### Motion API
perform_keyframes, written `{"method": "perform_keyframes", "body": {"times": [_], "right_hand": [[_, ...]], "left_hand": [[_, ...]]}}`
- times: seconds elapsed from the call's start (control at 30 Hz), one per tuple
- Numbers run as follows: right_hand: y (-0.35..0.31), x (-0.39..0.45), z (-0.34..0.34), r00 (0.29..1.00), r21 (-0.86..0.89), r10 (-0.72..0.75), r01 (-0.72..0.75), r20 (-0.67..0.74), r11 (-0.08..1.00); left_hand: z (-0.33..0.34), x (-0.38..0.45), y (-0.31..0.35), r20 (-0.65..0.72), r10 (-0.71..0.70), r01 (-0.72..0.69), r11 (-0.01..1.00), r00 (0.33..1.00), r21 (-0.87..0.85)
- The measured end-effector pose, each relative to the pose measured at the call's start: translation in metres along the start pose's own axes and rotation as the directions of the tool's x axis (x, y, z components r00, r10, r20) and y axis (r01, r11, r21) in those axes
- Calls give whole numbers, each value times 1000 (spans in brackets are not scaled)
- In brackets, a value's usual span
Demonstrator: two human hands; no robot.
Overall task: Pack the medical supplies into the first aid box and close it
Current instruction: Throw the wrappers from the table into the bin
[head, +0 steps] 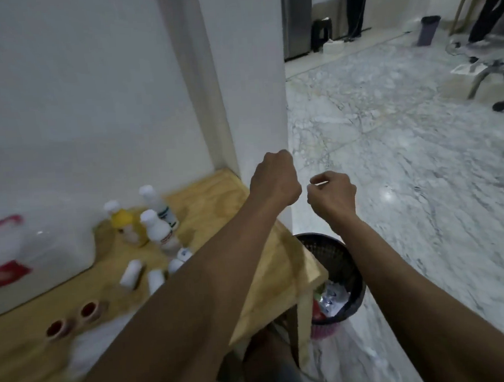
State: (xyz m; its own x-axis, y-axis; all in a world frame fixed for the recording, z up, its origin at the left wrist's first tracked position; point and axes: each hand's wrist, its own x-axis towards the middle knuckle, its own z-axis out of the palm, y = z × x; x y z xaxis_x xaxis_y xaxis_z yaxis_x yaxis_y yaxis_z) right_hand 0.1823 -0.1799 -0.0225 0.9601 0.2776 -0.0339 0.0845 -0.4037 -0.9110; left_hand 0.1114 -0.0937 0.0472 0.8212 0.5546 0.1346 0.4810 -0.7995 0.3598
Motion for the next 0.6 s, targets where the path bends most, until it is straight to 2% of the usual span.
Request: {"method": "perform_keyframes", "body": {"times": [0.17,0.3,0.4,0.6], "right_hand": [[-77,-74,8,972,88,-229,225,44,970],[-124,-140,34,904,142,-406,387,135,911],[-154,-191,65,832,172,-513,485,210,857],[-186,-255,143,730,166,-588,570,348,805]], "left_hand": [[-86,-69,-27,-249,-57,40,997,967,-71],[-135,-126,-80,-403,-143,119,989,904,-84],[-166,-173,-134,-504,-230,218,972,833,-84],[-191,-254,-242,-592,-391,409,906,705,-111]]}}
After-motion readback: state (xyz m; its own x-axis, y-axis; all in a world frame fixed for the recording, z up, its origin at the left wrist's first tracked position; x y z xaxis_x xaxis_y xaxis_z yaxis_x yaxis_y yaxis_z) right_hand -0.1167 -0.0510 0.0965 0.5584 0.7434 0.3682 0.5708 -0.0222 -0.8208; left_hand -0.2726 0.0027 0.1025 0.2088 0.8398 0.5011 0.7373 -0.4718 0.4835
